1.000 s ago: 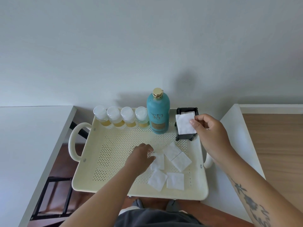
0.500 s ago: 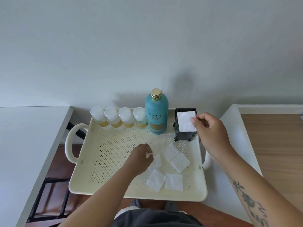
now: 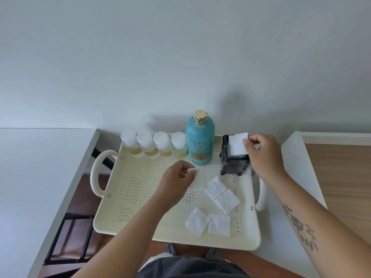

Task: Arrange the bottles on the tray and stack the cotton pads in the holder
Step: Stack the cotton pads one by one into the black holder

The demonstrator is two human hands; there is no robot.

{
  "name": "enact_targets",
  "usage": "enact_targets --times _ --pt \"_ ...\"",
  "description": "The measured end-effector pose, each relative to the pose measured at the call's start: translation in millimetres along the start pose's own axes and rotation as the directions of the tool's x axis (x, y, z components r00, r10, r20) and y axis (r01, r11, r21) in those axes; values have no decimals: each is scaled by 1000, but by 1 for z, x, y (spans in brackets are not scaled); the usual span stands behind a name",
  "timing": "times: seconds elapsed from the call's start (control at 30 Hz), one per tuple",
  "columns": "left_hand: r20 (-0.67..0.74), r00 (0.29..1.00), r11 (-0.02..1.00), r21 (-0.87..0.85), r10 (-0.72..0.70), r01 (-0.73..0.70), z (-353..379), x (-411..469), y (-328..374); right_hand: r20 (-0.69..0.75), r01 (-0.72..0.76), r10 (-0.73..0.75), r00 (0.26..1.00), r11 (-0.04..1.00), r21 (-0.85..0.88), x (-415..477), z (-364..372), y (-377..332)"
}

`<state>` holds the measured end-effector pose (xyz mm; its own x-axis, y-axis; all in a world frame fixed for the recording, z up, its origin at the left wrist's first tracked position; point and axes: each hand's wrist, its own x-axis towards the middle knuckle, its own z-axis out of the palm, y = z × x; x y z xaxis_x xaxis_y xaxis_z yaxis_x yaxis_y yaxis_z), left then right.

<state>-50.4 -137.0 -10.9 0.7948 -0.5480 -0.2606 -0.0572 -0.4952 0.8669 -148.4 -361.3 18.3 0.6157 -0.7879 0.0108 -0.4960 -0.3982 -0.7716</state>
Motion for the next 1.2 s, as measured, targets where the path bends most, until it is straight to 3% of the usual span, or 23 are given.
enact_targets --times 0.23,0.37,0.5,0.67,1.2 --pt "43 998 999 -13 -35 35 6 -3 3 -26 65 -70 997 986 -156 -7 4 13" --pt "48 998 999 -41 -28 30 7 0 13 -98 265 -305 947 917 -299 -13 -5 11" --pt "32 999 998 -47 -28 30 2 0 13 37 438 -465 885 803 -405 -21 -4 8" --pt "33 999 996 -77 -35 37 1 -2 13 163 461 -439 884 754 -467 -28 2 8" --pt "71 997 978 -207 30 -15 2 4 36 278 415 -312 908 759 -502 -26 2 11"
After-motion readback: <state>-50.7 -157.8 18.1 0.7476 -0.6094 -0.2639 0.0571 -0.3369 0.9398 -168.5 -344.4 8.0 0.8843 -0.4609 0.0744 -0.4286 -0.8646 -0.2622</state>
